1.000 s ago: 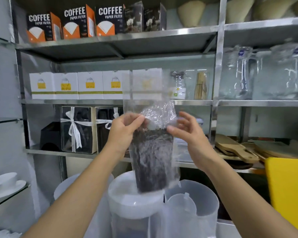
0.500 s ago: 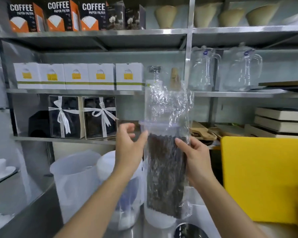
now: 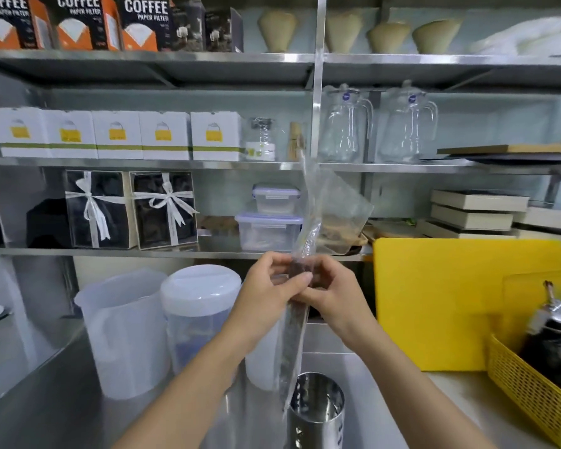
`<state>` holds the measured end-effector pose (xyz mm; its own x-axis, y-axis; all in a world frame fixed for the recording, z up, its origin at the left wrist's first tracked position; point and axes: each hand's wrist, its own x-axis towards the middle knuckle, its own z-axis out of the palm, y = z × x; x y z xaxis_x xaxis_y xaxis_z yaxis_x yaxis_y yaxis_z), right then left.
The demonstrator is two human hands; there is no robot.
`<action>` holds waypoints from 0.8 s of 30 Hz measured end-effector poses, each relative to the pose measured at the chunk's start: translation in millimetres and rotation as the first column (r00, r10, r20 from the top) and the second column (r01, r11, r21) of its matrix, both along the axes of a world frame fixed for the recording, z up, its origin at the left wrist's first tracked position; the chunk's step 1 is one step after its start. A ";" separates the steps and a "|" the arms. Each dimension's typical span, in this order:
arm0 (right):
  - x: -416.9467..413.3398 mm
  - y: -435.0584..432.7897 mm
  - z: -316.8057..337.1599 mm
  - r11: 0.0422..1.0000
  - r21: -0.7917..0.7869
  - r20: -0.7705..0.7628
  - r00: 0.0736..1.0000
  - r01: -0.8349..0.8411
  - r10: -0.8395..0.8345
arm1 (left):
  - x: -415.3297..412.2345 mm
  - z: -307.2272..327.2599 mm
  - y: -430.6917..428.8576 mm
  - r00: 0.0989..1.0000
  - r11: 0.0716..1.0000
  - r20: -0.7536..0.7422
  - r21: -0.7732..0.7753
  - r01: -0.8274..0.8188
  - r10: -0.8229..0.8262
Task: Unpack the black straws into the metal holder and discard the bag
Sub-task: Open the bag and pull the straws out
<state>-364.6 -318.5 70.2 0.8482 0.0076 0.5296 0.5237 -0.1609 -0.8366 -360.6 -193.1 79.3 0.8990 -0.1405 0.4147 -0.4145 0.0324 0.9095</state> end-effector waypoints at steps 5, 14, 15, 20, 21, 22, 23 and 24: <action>-9.7 -9.5 -1.8 0.999 -0.032 -0.002 1.000 -0.020 0.020 | -11.5 4.1 1.8 0.999 0.998 0.002 0.022 0.054 -0.054; -23.7 -11.9 -1.2 0.994 -0.090 0.025 0.997 -0.065 0.068 | -21.7 3.0 -1.1 0.999 0.997 0.033 0.080 0.010 -0.012; -23.6 -14.2 -2.4 0.995 -0.065 0.017 0.997 -0.079 0.080 | -22.7 2.6 -1.3 0.999 0.996 0.030 0.087 0.021 -0.024; -25.1 -24.5 -7.1 0.994 -0.024 0.006 0.994 -0.109 0.109 | -21.7 -0.2 -2.9 0.998 0.997 0.042 0.073 0.039 -0.042; -25.8 -26.4 -7.2 0.993 -0.002 -0.003 0.993 -0.115 0.115 | -21.0 -0.3 -3.3 0.998 0.997 0.041 0.066 0.042 -0.045; -26.5 -28.6 -7.2 0.992 0.024 -0.016 0.992 -0.124 0.124 | -19.5 -1.0 -3.5 0.998 0.997 0.044 0.067 0.041 -0.044; -26.9 -31.1 -7.6 0.990 0.048 -0.032 0.991 -0.131 0.132 | -18.8 -1.2 -3.7 0.998 0.997 0.038 0.069 0.045 -0.047; -27.2 -33.4 -8.4 0.988 0.069 -0.046 0.989 -0.136 0.139 | -17.8 -1.9 -3.8 0.998 0.996 0.029 0.070 0.050 -0.052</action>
